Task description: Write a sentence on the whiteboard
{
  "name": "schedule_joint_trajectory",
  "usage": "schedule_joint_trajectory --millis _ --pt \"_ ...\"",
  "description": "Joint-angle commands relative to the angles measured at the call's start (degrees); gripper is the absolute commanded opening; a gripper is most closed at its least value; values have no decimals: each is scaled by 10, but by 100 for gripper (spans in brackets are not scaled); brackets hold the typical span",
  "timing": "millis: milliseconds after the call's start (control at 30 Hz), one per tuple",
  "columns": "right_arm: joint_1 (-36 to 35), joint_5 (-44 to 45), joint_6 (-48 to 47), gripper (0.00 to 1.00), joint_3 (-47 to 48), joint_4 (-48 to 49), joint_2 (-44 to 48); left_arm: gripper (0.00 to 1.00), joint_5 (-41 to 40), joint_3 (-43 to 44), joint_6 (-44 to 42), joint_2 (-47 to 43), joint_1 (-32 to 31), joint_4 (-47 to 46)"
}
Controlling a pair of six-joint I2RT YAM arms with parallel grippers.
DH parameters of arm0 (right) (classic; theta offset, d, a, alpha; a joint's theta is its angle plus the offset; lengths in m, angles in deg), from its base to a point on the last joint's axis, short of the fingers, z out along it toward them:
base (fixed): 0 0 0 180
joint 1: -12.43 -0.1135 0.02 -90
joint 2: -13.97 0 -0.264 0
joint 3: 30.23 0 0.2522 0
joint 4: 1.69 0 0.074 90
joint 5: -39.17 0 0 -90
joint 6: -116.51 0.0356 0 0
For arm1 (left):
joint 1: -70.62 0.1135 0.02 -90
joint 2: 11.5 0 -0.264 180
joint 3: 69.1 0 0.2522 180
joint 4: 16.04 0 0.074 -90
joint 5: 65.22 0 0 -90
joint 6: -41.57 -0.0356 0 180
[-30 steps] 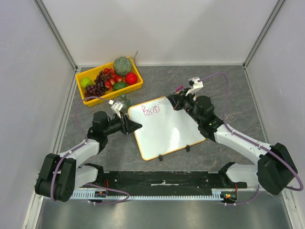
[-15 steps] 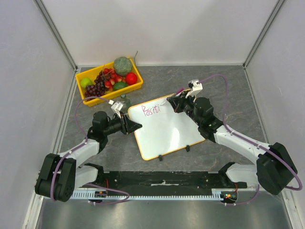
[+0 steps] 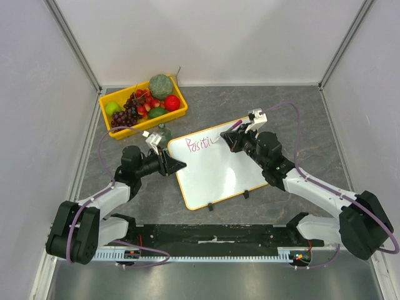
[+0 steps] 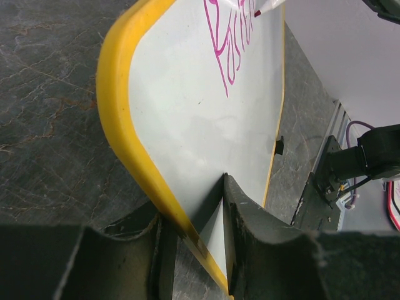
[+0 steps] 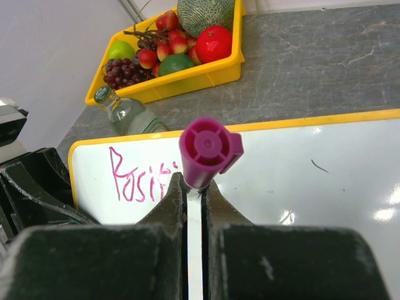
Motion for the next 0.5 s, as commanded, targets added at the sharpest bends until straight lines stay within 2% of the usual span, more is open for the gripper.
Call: schedule_joint_trajectory --millis 0,467 --pt "4 -3 -13 0 -17 -18 18 2 -6 2 -44 8 -8 15" --pt "9 20 -22 0 6 -26 5 2 -5 2 -45 8 -7 15"
